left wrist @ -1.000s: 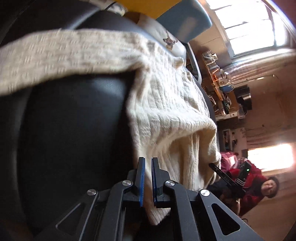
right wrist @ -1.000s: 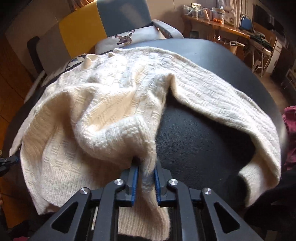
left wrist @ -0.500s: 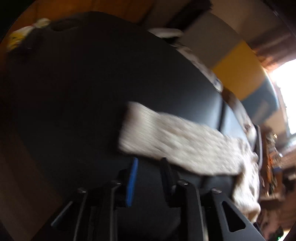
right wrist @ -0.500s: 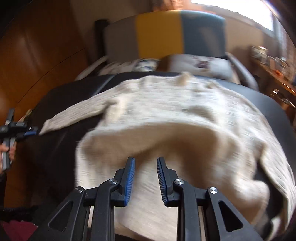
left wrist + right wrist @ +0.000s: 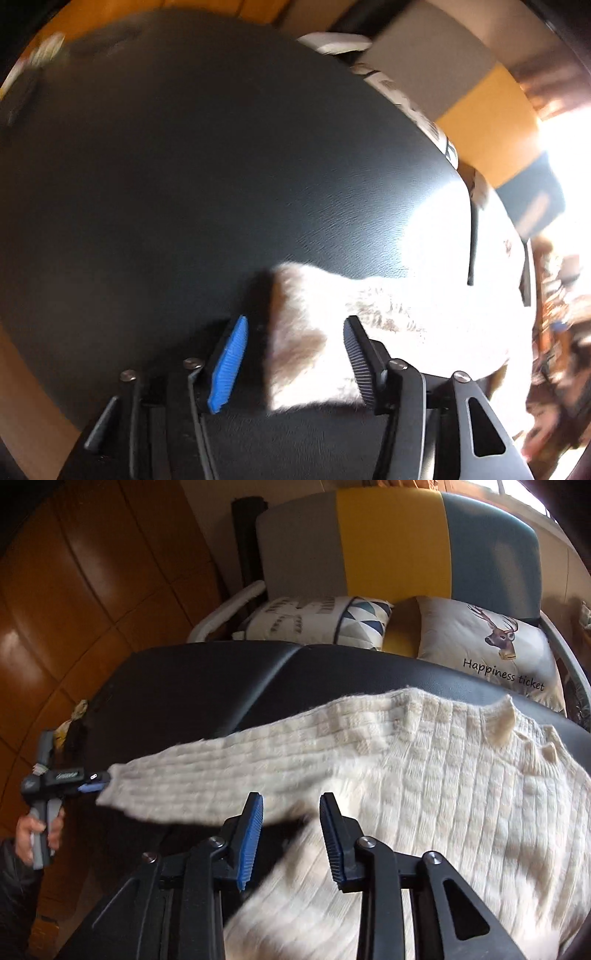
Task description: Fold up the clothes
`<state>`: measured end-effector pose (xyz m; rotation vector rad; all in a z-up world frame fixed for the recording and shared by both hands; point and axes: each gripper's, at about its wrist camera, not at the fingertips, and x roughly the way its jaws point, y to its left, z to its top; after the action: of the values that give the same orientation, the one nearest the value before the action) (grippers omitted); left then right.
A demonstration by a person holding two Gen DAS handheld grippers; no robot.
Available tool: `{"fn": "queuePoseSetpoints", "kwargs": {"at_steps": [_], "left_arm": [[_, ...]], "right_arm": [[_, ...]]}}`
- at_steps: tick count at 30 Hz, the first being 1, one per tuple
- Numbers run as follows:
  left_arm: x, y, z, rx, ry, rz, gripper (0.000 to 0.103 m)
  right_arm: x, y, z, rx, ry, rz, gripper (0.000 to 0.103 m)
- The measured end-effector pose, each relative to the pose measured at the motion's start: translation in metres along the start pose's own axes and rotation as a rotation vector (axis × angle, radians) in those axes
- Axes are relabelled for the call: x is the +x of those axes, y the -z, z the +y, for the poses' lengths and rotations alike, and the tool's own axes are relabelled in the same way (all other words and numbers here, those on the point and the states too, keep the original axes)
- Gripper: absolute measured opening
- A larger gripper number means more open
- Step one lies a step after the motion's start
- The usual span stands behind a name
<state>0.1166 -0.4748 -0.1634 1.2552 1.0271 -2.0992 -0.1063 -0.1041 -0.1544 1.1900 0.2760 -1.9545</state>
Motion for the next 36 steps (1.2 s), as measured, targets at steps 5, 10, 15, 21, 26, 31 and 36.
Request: {"fn": "queuePoseSetpoints", "kwargs": {"at_steps": [5, 10, 15, 21, 26, 31, 36], "left_arm": [[0.005, 0.002, -0.011, 0.044, -0.014, -0.052, 0.012], [0.001, -0.002, -0.001, -0.041, 0.002, -0.098, 0.011], [-0.002, -0.025, 0.015, -0.101, -0.030, -0.152, 0.010], [-0.022, -0.058, 0.022, -0.085, -0.068, -0.242, 0.010], [-0.003, -0.086, 0.051, -0.109, -0.107, -0.163, 0.014], [-0.021, -0.089, 0.061, -0.180, -0.056, -0.174, 0.017], [-0.046, -0.042, 0.007, 0.005, 0.187, -0.095, 0.036]], "right_arm": [[0.063, -0.026, -0.021, 0.029, 0.091, 0.121, 0.035], [0.098, -0.038, -0.019, 0.004, 0.158, 0.177, 0.031], [0.112, -0.059, 0.000, 0.019, 0.140, 0.149, 0.011], [0.127, -0.078, 0.008, 0.127, 0.094, 0.106, 0.007], [0.138, -0.090, 0.012, 0.202, 0.068, 0.104, 0.008], [0.087, -0.076, 0.008, 0.195, -0.087, 0.060, 0.023], [0.013, -0.047, 0.006, 0.125, -0.208, -0.039, 0.024]]}}
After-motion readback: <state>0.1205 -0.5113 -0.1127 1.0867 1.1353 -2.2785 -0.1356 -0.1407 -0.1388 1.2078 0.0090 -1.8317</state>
